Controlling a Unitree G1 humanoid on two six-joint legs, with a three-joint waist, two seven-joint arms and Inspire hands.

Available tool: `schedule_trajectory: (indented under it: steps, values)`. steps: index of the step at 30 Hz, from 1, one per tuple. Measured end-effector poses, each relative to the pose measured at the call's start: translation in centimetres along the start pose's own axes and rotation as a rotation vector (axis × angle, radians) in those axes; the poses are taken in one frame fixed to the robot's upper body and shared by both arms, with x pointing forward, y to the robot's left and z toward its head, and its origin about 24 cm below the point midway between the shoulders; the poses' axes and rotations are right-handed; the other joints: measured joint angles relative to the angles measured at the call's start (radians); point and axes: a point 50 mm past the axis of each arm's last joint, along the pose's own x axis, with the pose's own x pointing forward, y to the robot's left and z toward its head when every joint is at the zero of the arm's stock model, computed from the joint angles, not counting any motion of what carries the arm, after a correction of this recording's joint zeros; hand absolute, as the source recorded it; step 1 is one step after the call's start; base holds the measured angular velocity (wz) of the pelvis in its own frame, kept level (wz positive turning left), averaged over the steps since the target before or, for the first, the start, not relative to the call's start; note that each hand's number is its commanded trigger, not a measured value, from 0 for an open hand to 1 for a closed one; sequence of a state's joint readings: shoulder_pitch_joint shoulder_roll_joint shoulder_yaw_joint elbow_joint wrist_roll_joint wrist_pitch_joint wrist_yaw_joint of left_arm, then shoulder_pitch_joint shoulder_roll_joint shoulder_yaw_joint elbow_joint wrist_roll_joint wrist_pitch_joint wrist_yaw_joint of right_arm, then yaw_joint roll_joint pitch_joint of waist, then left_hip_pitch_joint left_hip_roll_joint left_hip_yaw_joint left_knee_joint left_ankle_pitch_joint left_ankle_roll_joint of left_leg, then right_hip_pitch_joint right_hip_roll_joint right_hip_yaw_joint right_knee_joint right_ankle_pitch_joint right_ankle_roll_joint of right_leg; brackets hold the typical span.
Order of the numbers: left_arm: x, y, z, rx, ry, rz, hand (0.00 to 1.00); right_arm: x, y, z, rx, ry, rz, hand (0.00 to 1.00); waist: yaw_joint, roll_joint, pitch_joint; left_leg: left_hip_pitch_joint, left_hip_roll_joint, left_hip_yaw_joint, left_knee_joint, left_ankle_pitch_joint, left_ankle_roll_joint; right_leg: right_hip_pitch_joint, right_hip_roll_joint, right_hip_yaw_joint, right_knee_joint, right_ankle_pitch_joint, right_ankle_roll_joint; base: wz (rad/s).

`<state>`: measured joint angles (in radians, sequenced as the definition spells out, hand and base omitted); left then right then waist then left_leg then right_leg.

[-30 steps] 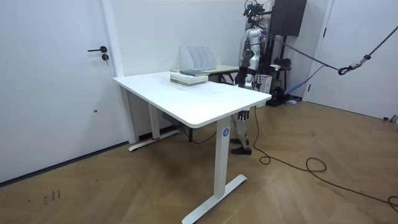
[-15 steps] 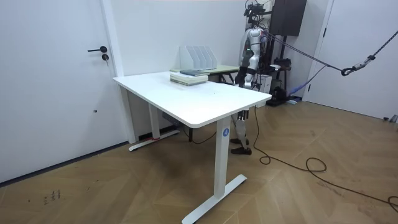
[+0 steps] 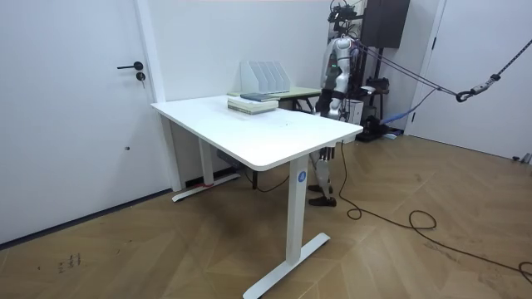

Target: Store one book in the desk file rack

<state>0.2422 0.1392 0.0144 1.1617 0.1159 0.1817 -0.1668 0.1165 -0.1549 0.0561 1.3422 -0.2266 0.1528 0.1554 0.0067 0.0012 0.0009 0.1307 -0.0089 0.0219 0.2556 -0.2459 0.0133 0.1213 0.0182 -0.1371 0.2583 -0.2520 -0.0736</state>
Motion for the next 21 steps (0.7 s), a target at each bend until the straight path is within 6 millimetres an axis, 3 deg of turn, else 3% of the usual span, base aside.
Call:
schedule_trajectory:
  steps: [8,14,21]
  values:
    - [-0.1,0.3,2.3,0.150,-0.057,0.029,0.00,0.0,0.0,0.4,0.000,-0.027,0.001,0.00,-0.003,-0.001,0.0001,0.001,-0.002,0.010,0.001,0.000,0.000,0.000,0.000,-0.001,0.000,0.000,0.000,0.00]
    - [-0.5,0.0,4.6,0.421,-0.132,0.073,0.00,0.0,0.1,0.5,-0.035,-0.037,0.003,0.00,-0.011,-0.004,0.0012,0.004,-0.004,0.005,-0.002,0.000,0.000,-0.002,0.001,0.002,-0.002,0.001,0.000,-0.01]
    - [-1.6,-0.6,8.5,0.857,-0.239,0.184,0.00,-0.1,0.0,1.8,-0.126,-0.080,-0.007,0.00,-0.052,-0.016,0.0075,-0.005,-0.004,0.007,-0.007,0.001,0.000,-0.013,0.002,0.003,-0.004,0.002,0.000,-0.01]
